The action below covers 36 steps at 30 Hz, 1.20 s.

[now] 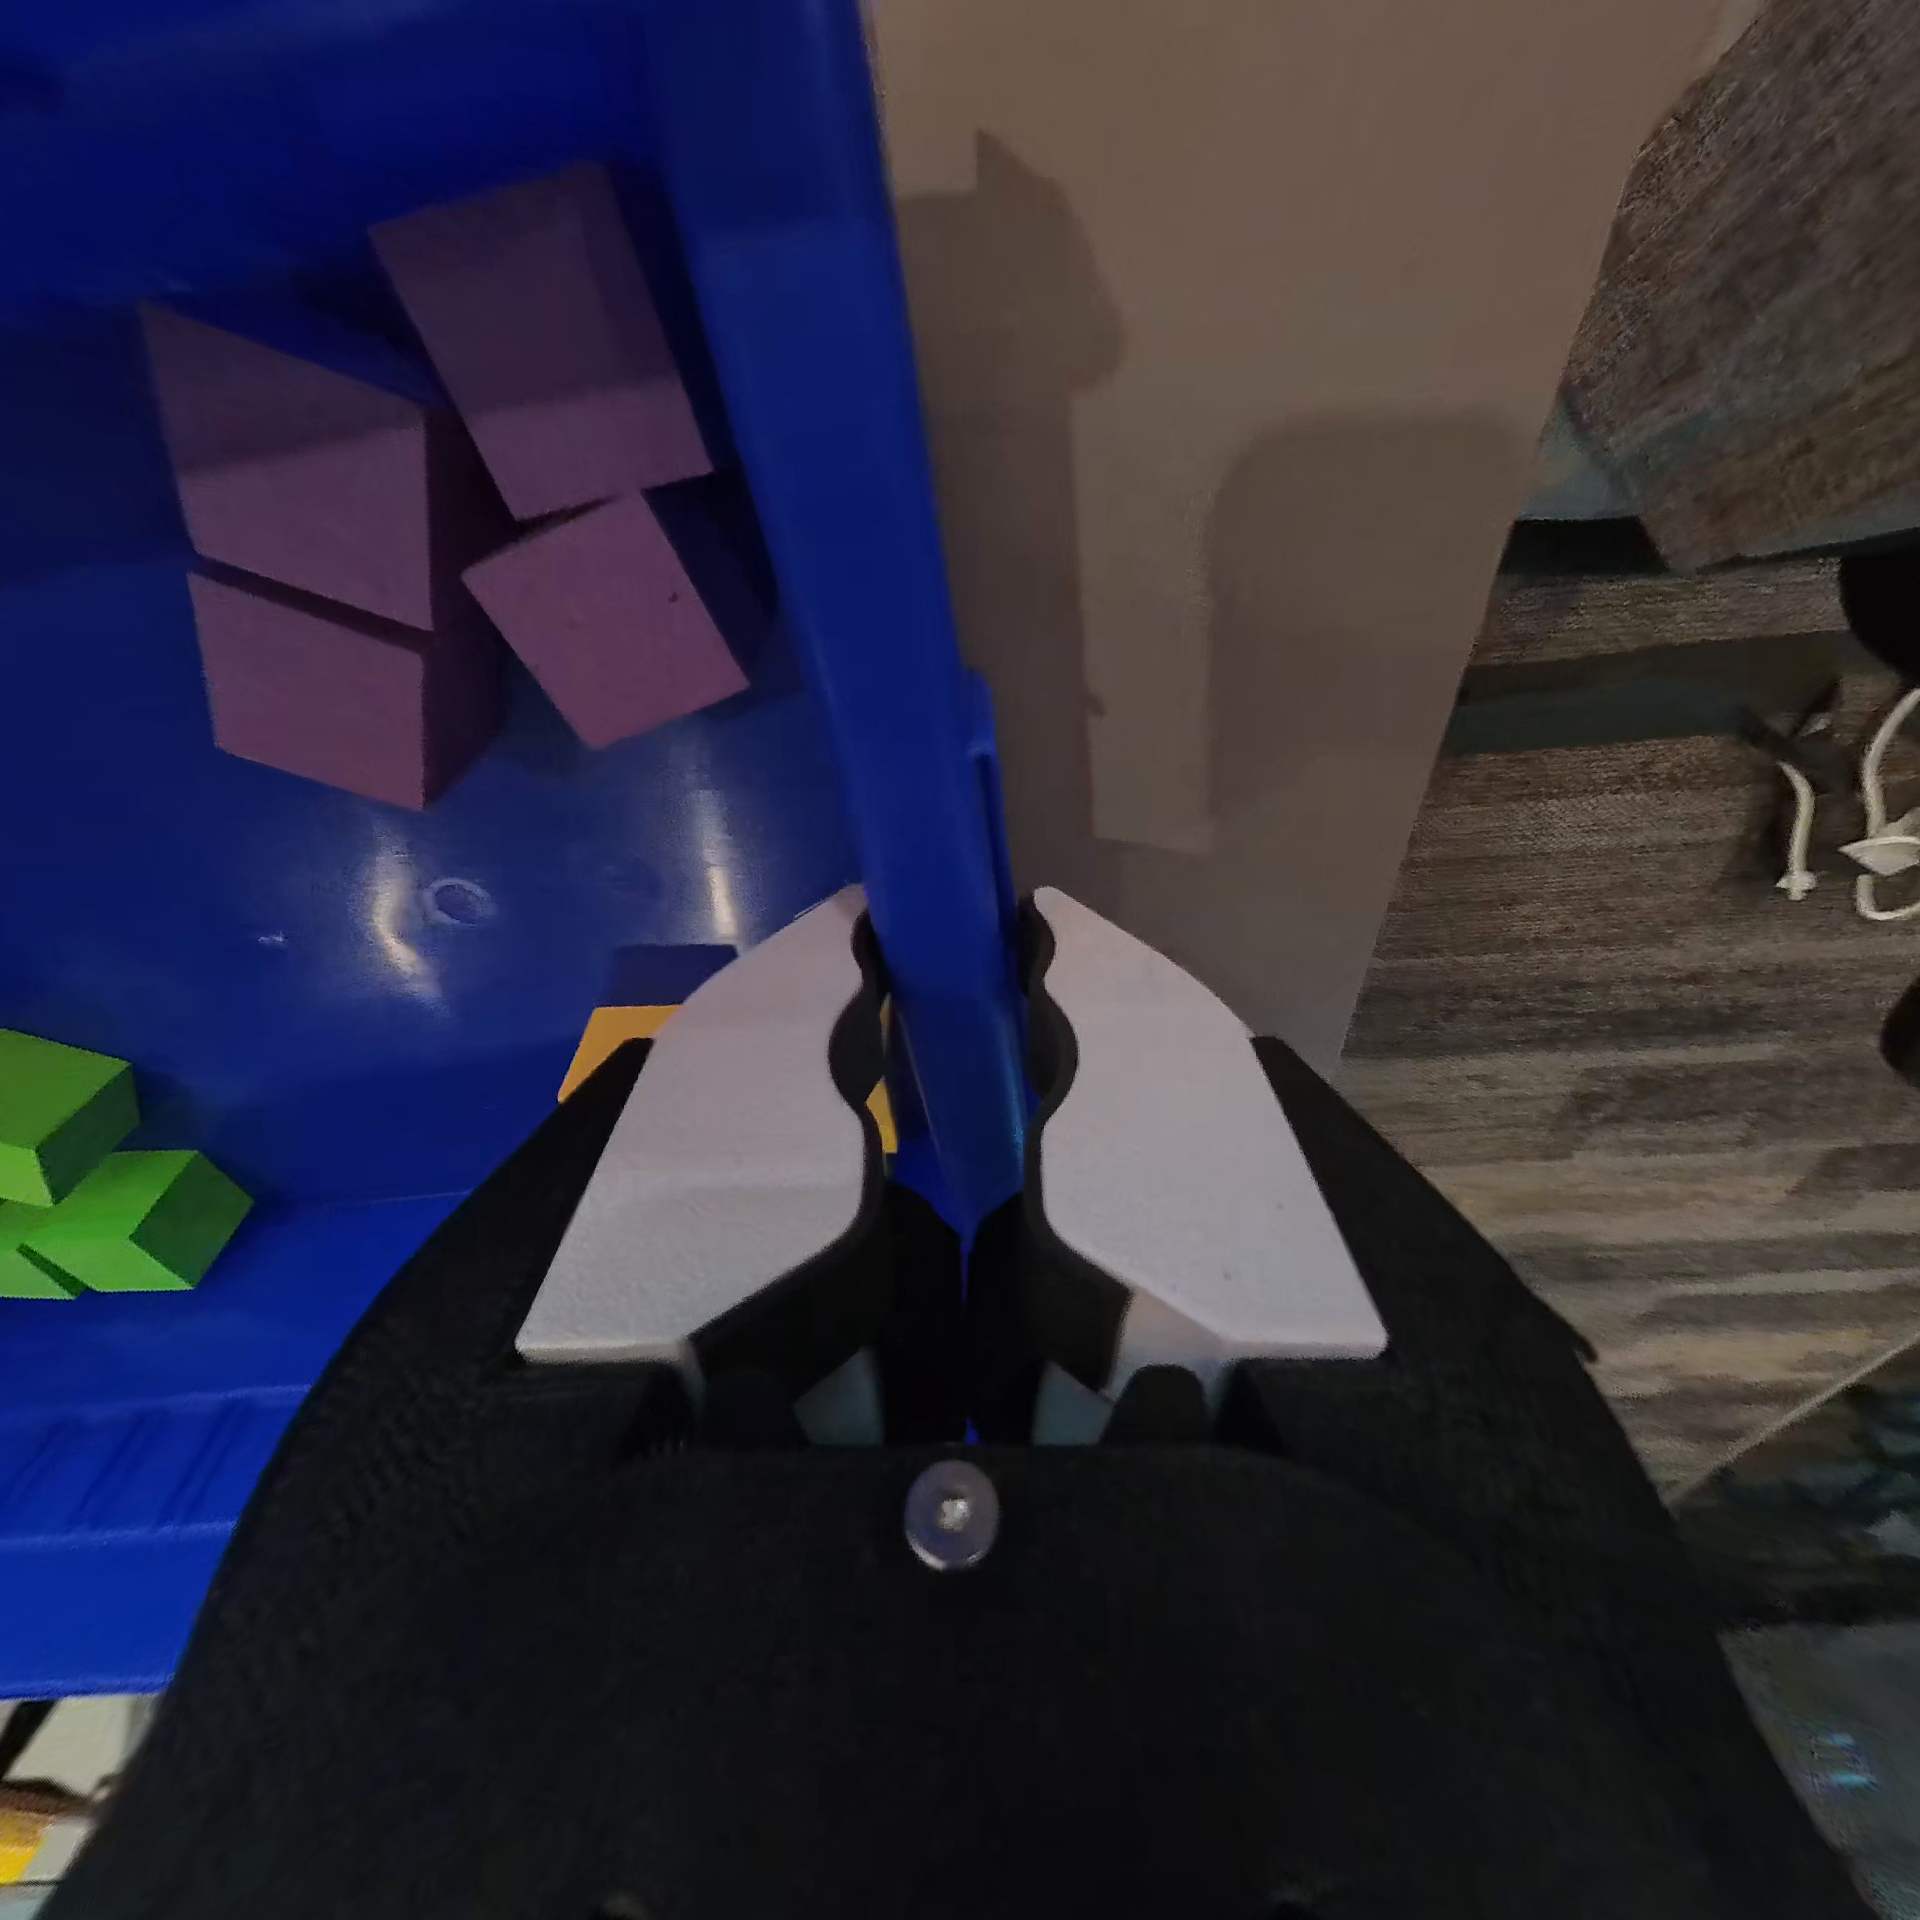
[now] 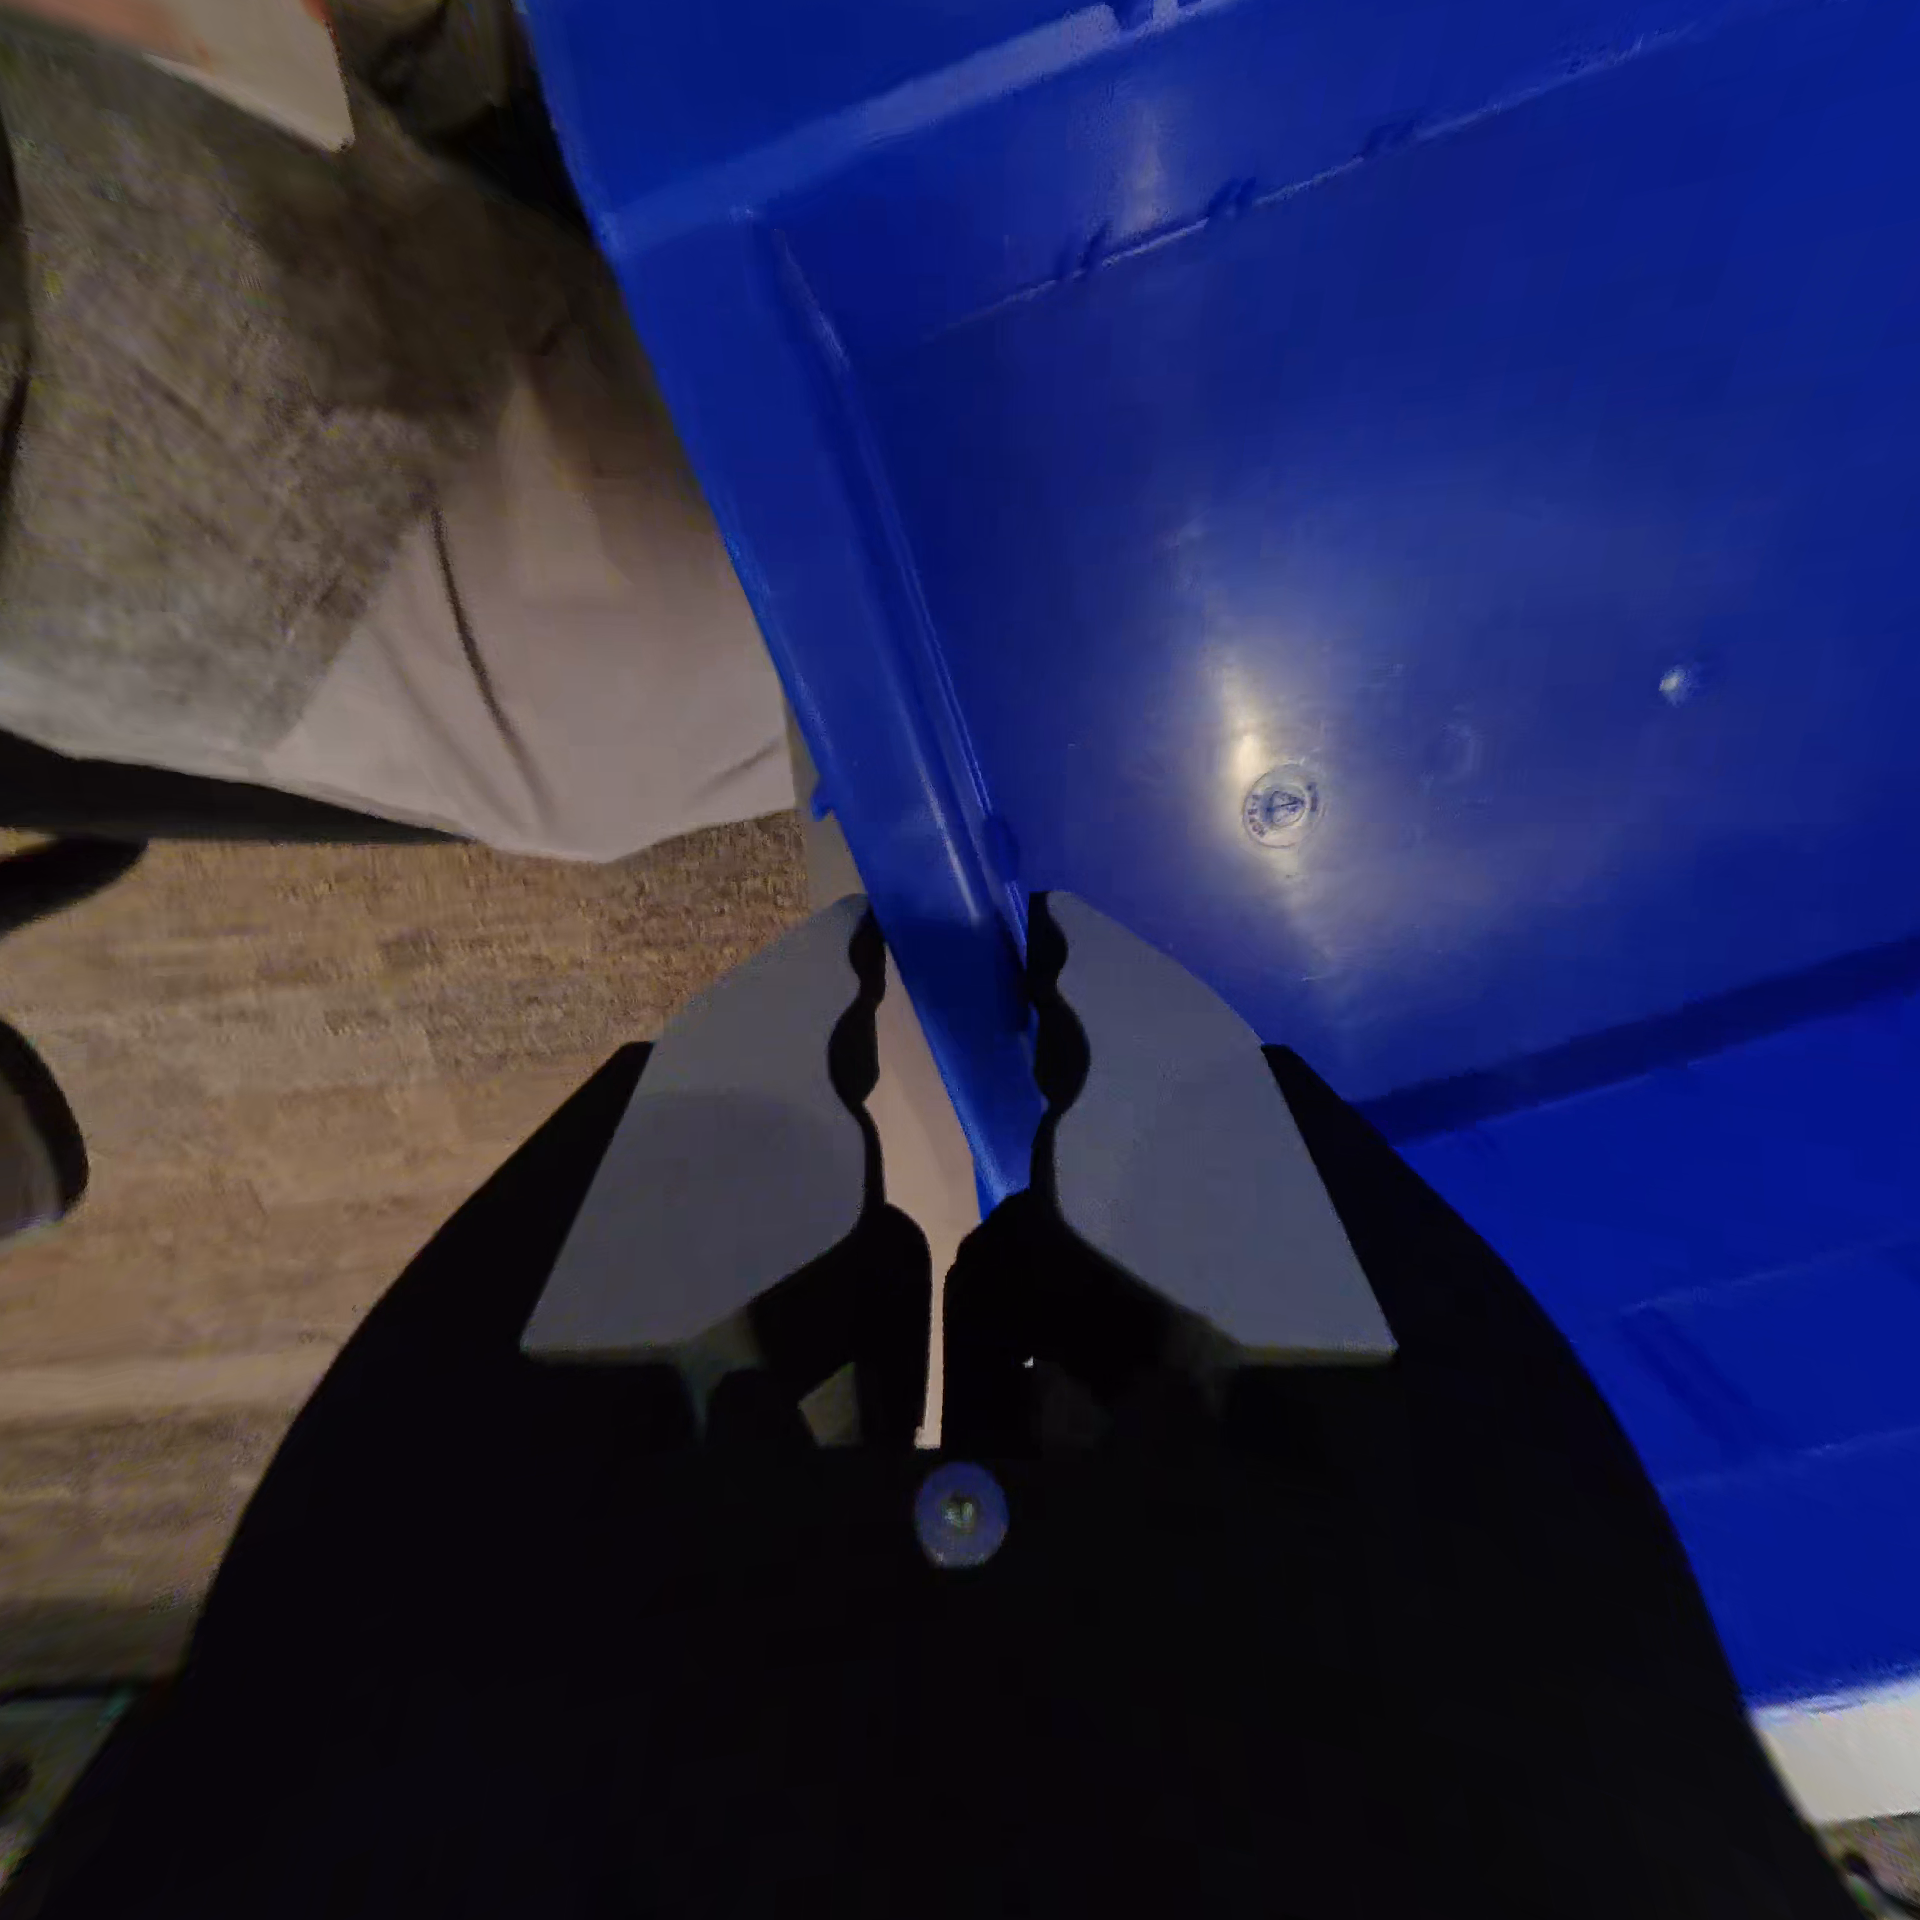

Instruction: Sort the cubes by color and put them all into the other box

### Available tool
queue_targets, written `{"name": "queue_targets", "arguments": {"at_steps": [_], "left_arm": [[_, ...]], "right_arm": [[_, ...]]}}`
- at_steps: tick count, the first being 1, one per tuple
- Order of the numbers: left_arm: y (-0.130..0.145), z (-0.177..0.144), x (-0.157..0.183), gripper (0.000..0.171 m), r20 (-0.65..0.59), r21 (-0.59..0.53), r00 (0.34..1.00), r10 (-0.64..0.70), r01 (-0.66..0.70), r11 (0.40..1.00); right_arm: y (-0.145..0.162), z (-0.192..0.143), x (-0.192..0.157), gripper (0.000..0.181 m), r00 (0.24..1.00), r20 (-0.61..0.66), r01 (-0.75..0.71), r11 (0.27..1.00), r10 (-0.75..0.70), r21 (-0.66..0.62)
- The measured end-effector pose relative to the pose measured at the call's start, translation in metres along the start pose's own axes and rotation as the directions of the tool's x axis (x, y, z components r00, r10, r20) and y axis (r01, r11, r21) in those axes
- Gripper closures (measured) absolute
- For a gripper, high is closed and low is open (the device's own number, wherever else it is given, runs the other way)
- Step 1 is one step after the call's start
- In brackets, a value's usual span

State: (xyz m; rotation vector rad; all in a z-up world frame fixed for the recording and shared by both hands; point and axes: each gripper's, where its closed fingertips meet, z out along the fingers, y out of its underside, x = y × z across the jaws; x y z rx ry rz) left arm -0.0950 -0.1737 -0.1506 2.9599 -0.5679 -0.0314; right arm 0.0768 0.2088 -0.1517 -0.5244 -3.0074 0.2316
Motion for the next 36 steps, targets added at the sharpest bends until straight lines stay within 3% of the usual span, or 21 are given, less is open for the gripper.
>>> {"name": "queue_targets", "arguments": {"at_steps": [8,14,21,23,29,36], "left_arm": [[-0.033,-0.004,-0.001,0.146,0.073,0.050,0.993,0.092,-0.096,0.994],[-0.031,-0.003,-0.023,0.147,0.050,0.078,0.993,-0.110,0.106,0.991],[-0.038,-0.004,-0.027,0.146,0.076,0.164,0.930,-0.360,0.344,0.924],[-0.036,-0.003,-0.026,0.147,0.104,0.167,0.946,-0.307,0.288,0.943],[-0.024,-0.002,-0.030,0.147,0.106,0.135,0.909,-0.403,0.388,0.911],[-0.010,-0.001,-0.027,0.147,0.100,0.091,0.946,-0.307,0.299,0.950]], "right_arm": [[-0.040,0.008,0.034,0.157,0.993,-0.068,-0.094,0.993,0.099,0.073],[-0.040,0.009,0.065,0.156,0.973,-0.053,-0.219,0.973,0.223,0.078],[-0.016,0.006,0.080,0.155,0.970,-0.050,-0.234,0.969,0.239,0.082],[-0.011,0.006,0.081,0.155,0.972,-0.055,-0.226,0.971,0.230,0.083],[-0.011,0.006,0.081,0.155,0.974,-0.045,-0.215,0.973,0.220,0.088],[-0.013,0.006,0.079,0.154,0.972,-0.080,-0.213,0.972,0.221,0.103]]}}
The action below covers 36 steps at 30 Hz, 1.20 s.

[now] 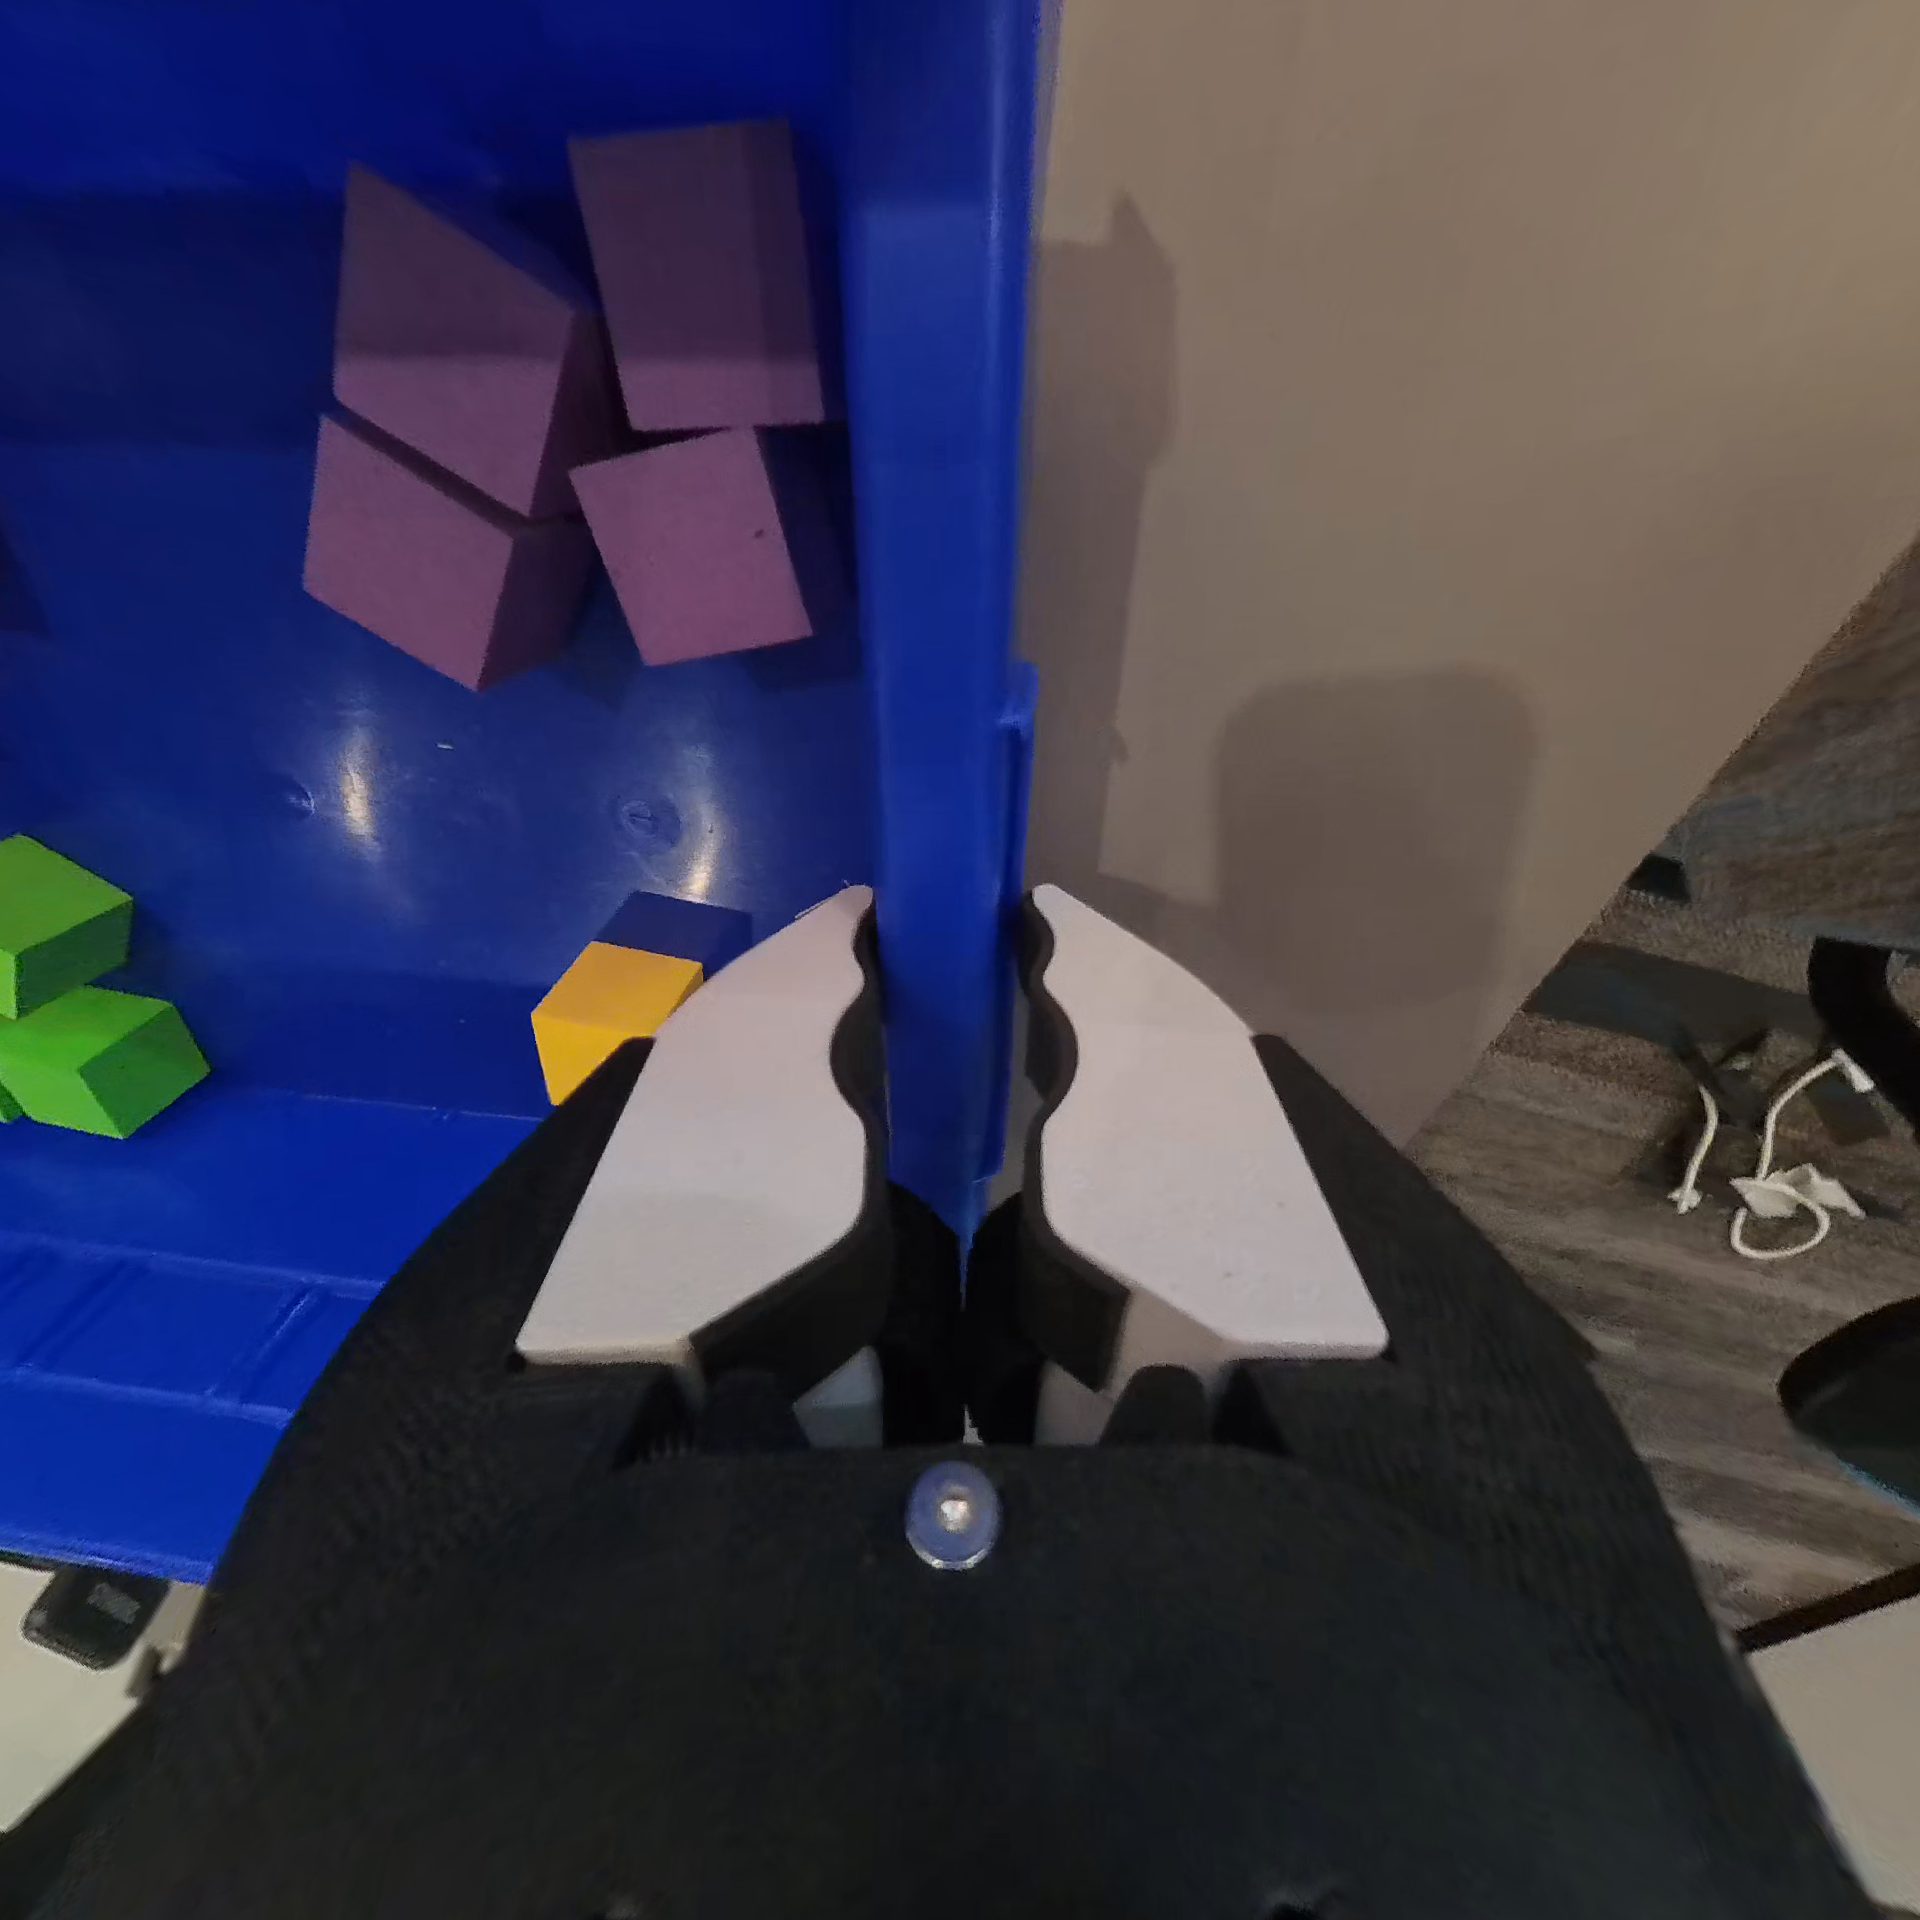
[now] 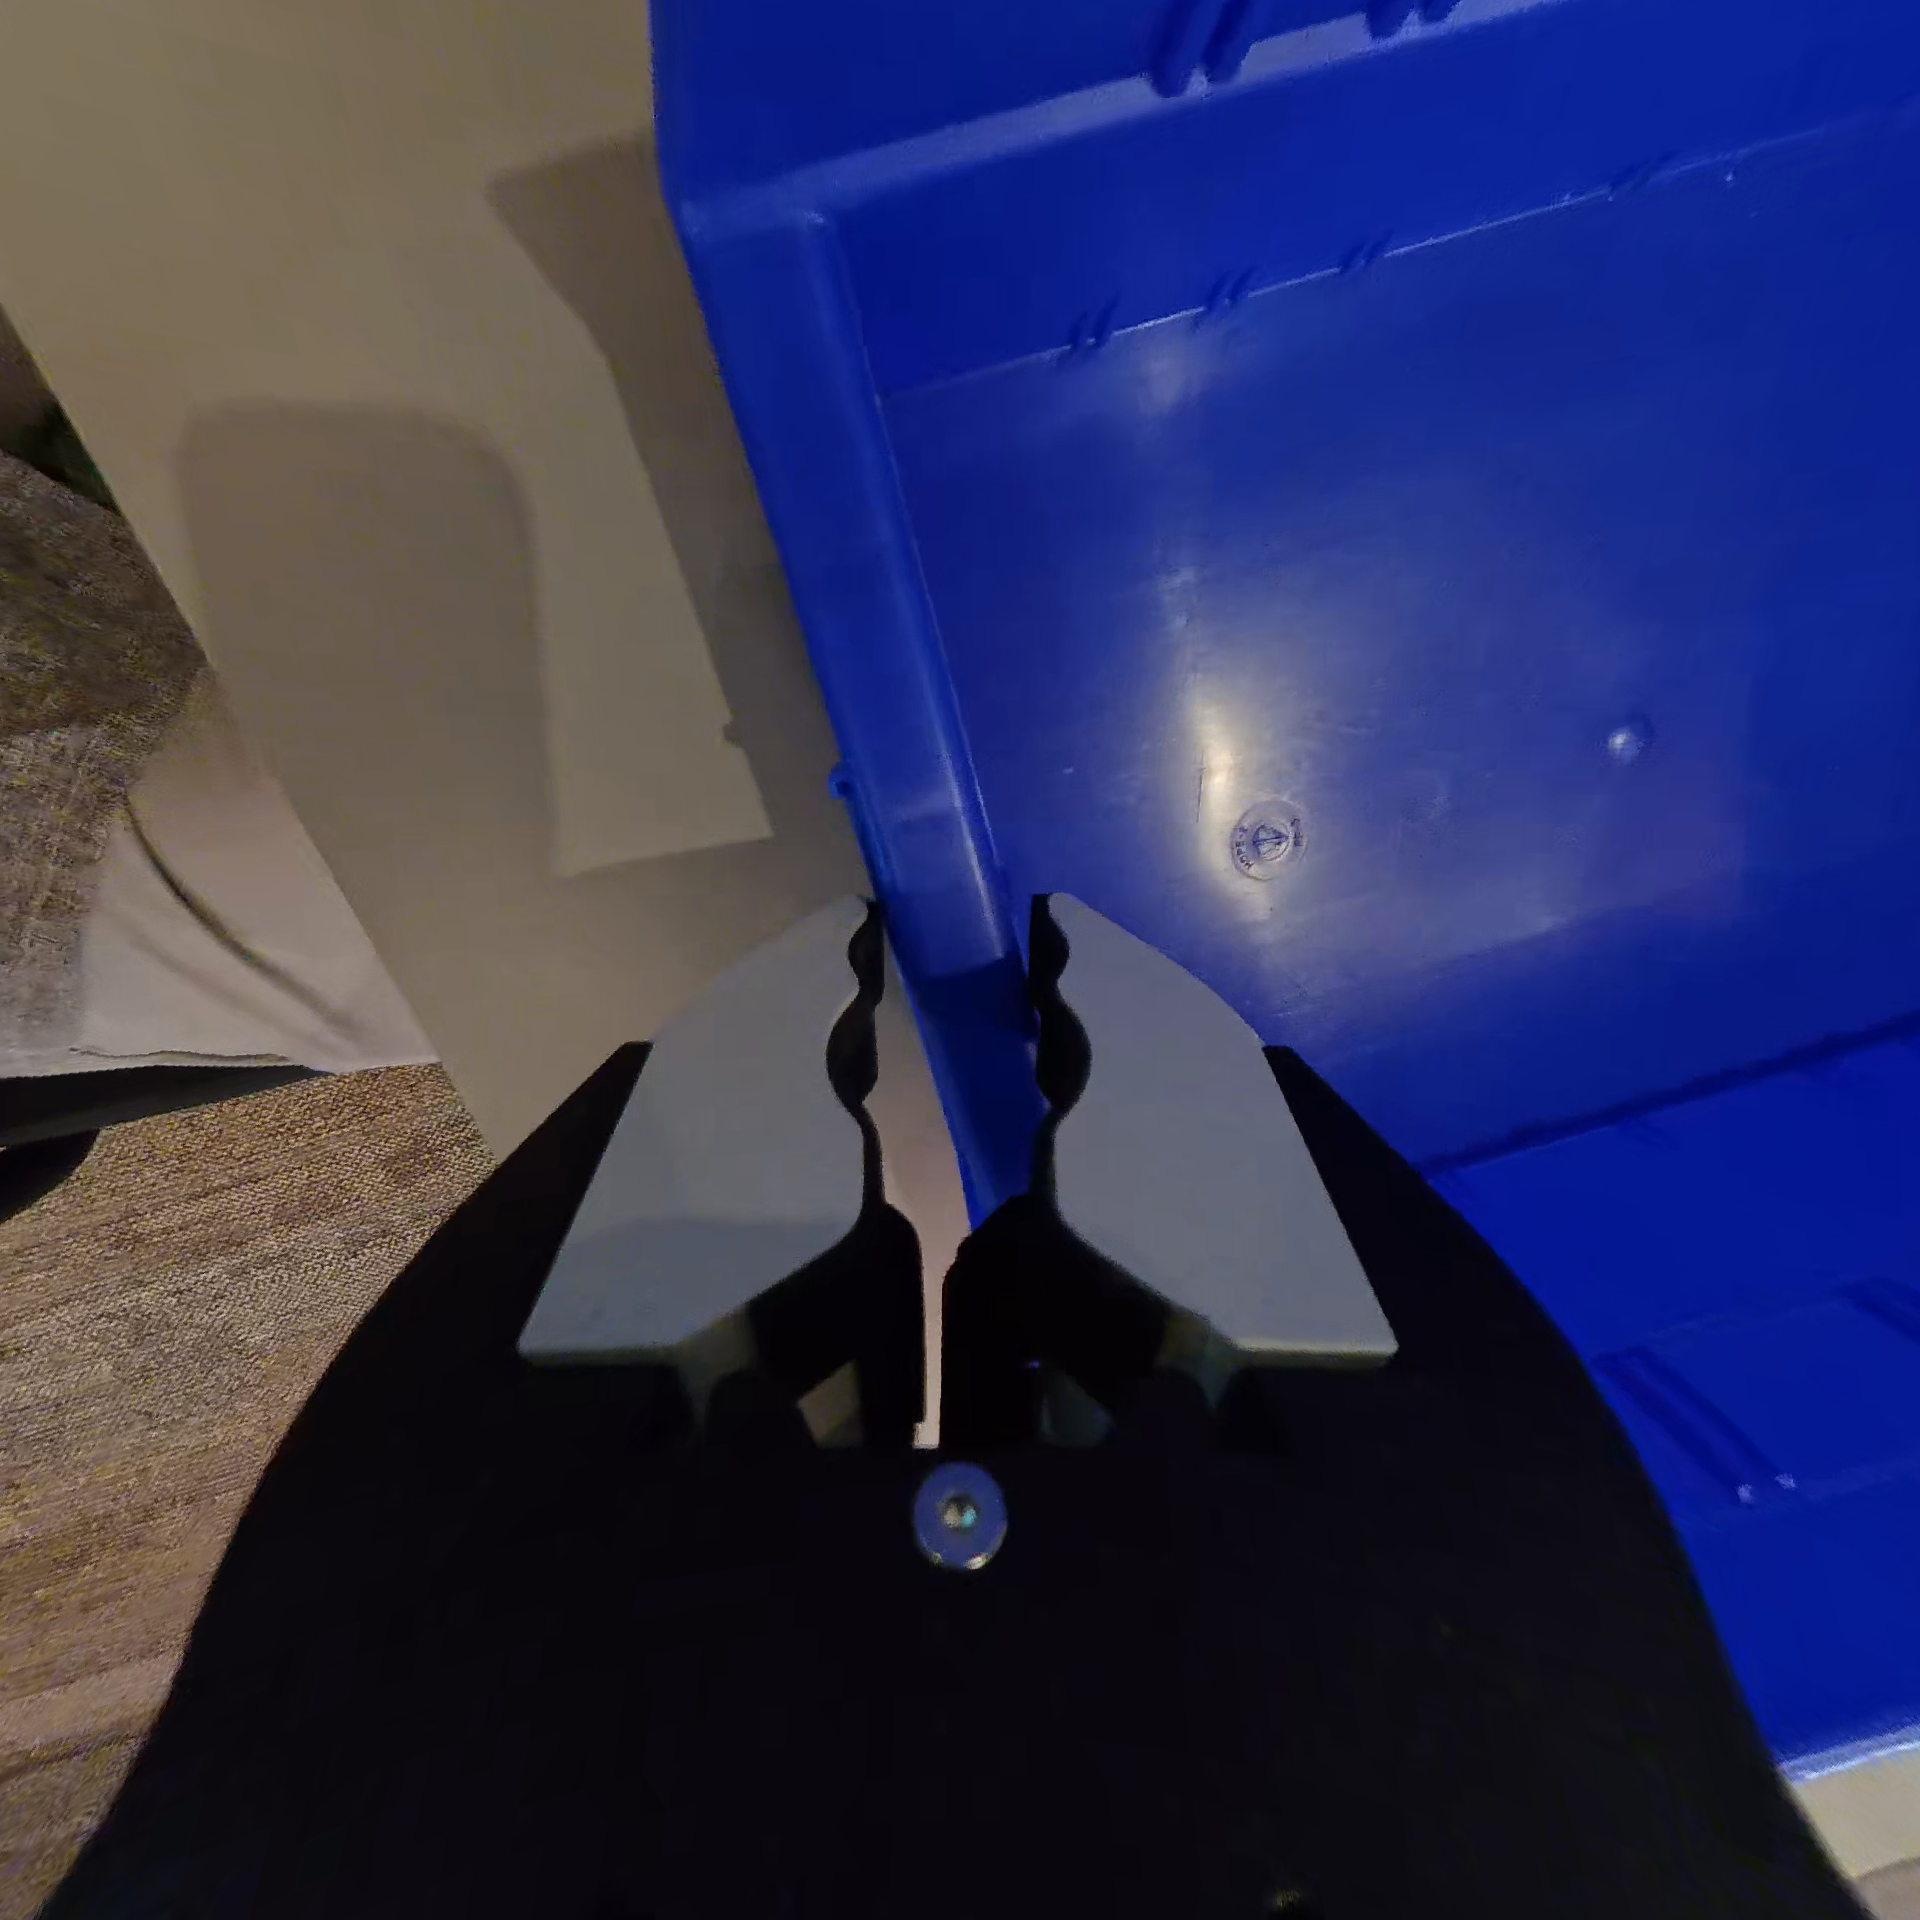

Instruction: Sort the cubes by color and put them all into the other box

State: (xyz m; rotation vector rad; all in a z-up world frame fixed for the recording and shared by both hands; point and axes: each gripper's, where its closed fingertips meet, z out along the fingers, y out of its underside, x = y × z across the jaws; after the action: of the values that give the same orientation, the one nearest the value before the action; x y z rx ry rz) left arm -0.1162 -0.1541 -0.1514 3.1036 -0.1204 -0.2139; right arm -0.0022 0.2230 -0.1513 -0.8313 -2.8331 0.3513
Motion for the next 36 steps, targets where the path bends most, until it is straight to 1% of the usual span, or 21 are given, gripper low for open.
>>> {"name": "queue_targets", "arguments": {"at_steps": [6,9,11,12,13,14,16,18,19,22,24,26,27,28,29,31,32,33,34,35,36], "left_arm": [[0.004,0.001,-0.004,0.148,-0.004,0.014,0.998,0.062,-0.062,0.998],[0.008,0.001,-0.004,0.147,-0.026,0.041,0.998,0.053,-0.052,0.998],[0.011,0.001,-0.004,0.147,-0.051,0.077,0.998,0.042,-0.038,0.996],[0.014,0.001,-0.003,0.147,-0.071,0.090,0.997,0.031,-0.025,0.996],[0.016,0.000,-0.003,0.147,-0.096,0.100,0.995,0.017,-0.008,0.995],[0.019,-0.001,-0.002,0.147,-0.124,0.111,0.992,0.003,0.011,0.994],[0.025,-0.004,-0.002,0.141,-0.183,0.131,0.983,-0.026,0.050,0.990],[0.024,-0.011,-0.002,0.137,-0.239,0.180,0.970,-0.038,0.083,0.980],[0.023,-0.015,-0.002,0.132,-0.252,0.203,0.967,-0.045,0.098,0.974],[0.025,-0.027,-0.007,0.130,-0.240,0.226,0.969,-0.064,0.120,0.967],[0.024,-0.045,-0.009,0.130,-0.247,0.265,0.965,-0.089,0.156,0.952],[0.019,-0.079,-0.017,0.134,-0.227,0.385,0.961,-0.156,0.236,0.892],[0.018,-0.100,-0.025,0.137,-0.212,0.464,0.953,-0.216,0.292,0.836],[0.019,-0.122,-0.034,0.140,-0.204,0.545,0.932,-0.300,0.362,0.756],[0.021,-0.142,-0.045,0.141,-0.210,0.615,0.894,-0.395,0.435,0.657],[0.027,-0.170,-0.059,0.140,-0.270,0.707,0.793,-0.547,0.548,0.446],[0.028,-0.180,-0.063,0.133,-0.298,0.735,0.750,-0.590,0.575,0.359],[0.026,-0.187,-0.067,0.127,-0.293,0.767,0.732,-0.615,0.564,0.306],[0.023,-0.190,-0.071,0.126,-0.242,0.800,0.730,-0.639,0.523,0.295],[0.019,-0.186,-0.073,0.124,-0.159,0.817,0.742,-0.652,0.469,0.335],[0.014,-0.178,-0.073,0.123,-0.059,0.808,0.759,-0.648,0.418,0.415]], "right_arm": [[0.001,0.000,-0.001,0.155,0.999,0.017,0.028,0.999,-0.028,0.023],[0.004,-0.002,-0.001,0.154,0.999,0.029,0.039,0.999,-0.039,0.010],[0.000,-0.006,-0.001,0.148,0.999,0.036,0.036,0.999,-0.037,0.034],[-0.001,-0.009,-0.001,0.144,0.999,0.035,0.035,0.998,-0.037,0.045],[-0.004,-0.012,-0.001,0.136,0.999,0.033,0.033,0.998,-0.035,0.060],[-0.007,-0.016,-0.001,0.135,0.999,0.038,0.032,0.997,-0.035,0.076],[-0.015,-0.025,0.002,0.130,0.999,0.018,0.028,0.993,-0.030,0.116],[-0.027,-0.035,0.005,0.126,1.000,-0.020,0.025,0.986,-0.022,0.166],[-0.035,-0.041,0.005,0.124,0.999,-0.034,0.026,0.980,-0.019,0.197],[-0.058,-0.059,0.004,0.121,0.995,-0.097,0.045,0.956,-0.018,0.288],[-0.071,-0.073,0.005,0.120,0.987,-0.158,0.065,0.939,-0.011,0.337],[-0.085,-0.090,0.001,0.120,0.983,-0.185,0.068,0.905,0.012,0.419],[-0.088,-0.096,-0.001,0.122,0.982,-0.188,0.063,0.891,0.025,0.450],[-0.091,-0.101,-0.001,0.123,0.981,-0.190,0.048,0.878,0.050,0.476],[-0.092,-0.105,0.001,0.123,0.977,-0.195,0.026,0.864,0.084,0.502],[-0.100,-0.113,0.006,0.124,0.969,-0.204,0.004,0.823,0.136,0.568],[-0.103,-0.114,0.007,0.124,0.969,-0.211,0.009,0.827,0.133,0.562],[-0.102,-0.115,0.011,0.123,0.960,-0.242,0.011,0.841,0.143,0.542],[-0.101,-0.118,0.015,0.123,0.951,-0.267,0.012,0.843,0.157,0.538],[-0.102,-0.121,0.014,0.123,0.947,-0.269,0.007,0.829,0.173,0.559],[-0.105,-0.127,0.013,0.124,0.945,-0.268,0.009,0.802,0.189,0.597]]}}
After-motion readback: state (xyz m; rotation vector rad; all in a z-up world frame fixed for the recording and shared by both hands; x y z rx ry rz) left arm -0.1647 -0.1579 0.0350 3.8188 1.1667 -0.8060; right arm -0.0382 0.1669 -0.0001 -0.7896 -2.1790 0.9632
